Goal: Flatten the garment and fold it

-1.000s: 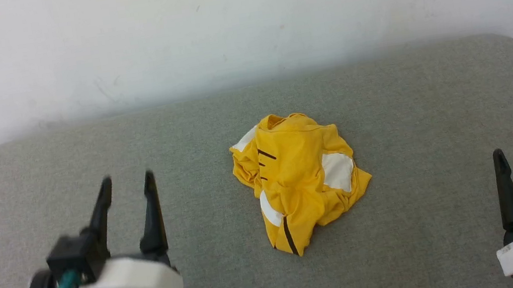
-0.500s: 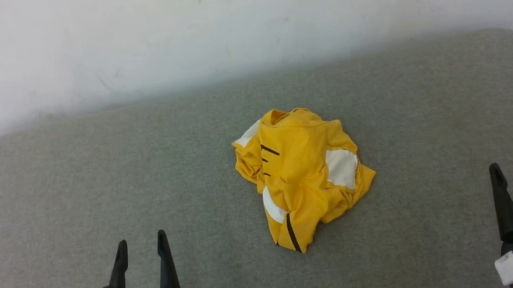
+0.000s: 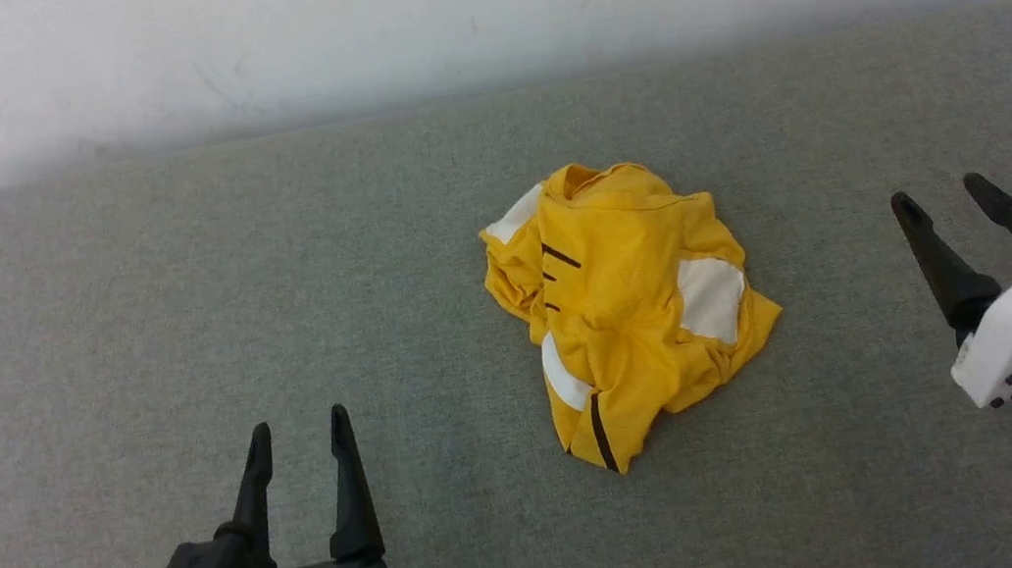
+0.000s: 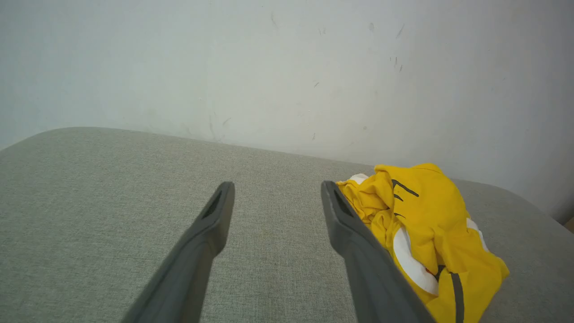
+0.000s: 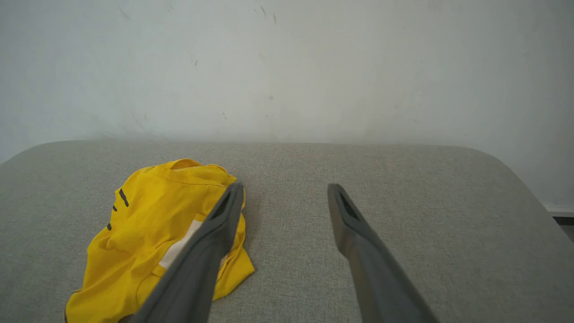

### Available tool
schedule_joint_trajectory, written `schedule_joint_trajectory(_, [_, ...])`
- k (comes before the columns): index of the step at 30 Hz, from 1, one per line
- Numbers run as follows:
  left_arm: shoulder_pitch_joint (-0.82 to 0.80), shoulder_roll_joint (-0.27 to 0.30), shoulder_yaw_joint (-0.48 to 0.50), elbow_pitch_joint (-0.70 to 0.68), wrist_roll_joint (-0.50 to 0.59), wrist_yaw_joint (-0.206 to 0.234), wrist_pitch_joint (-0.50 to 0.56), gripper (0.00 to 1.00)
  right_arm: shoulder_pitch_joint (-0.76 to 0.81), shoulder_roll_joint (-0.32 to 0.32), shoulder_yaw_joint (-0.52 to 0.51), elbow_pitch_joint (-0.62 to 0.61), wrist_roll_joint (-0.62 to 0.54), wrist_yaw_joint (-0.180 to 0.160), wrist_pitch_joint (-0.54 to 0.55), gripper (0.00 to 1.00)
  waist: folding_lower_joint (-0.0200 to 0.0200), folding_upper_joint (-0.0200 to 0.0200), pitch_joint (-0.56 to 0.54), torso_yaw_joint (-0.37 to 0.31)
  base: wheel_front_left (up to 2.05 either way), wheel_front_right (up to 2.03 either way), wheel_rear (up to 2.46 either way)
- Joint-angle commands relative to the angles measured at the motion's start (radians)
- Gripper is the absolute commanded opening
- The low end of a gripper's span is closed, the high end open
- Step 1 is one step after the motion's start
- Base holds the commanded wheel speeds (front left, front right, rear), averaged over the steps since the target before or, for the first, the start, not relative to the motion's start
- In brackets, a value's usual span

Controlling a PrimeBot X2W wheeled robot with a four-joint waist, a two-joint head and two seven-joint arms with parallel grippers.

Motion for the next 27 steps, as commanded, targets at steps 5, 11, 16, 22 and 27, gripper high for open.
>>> schedule_joint_trajectory(5, [-0.059, -0.023, -0.013, 0.007, 0.025, -0.013, -0.007, 1.00, -0.113, -0.119, 0.089, 0.069, 0.082, -0.001, 0.171, 1.00, -0.0001, -0.0001, 0.108, 0.073, 0.00, 0.00, 0.00])
schedule_joint_trajectory(11, [-0.099, -0.050, -0.029, 0.011, 0.042, -0.016, -0.008, 1.00, -0.149, -0.202, 0.194, 0.158, 0.151, -0.001, 0.255, 1.00, -0.0001, -0.0001, 0.161, 0.127, 0.00, 0.00, 0.00])
schedule_joint_trajectory(16, [-0.121, -0.060, -0.039, 0.026, 0.054, -0.025, -0.008, 1.00, -0.168, -0.222, 0.251, 0.236, 0.171, -0.001, 0.237, 1.00, -0.0001, -0.0001, 0.189, 0.162, 0.00, 0.00, 0.00])
schedule_joint_trajectory(22, [-0.145, -0.072, -0.045, 0.040, 0.060, -0.035, -0.009, 1.00, -0.189, -0.224, 0.304, 0.321, 0.173, -0.001, 0.226, 0.95, -0.0001, -0.0001, 0.215, 0.193, 0.00, 0.00, 0.00])
schedule_joint_trajectory(27, [-0.151, -0.081, -0.039, 0.051, 0.061, -0.039, -0.009, 1.00, -0.206, -0.233, 0.324, 0.364, 0.154, -0.001, 0.216, 0.00, -0.0001, -0.0001, 0.220, 0.196, 0.00, 0.00, 0.00])
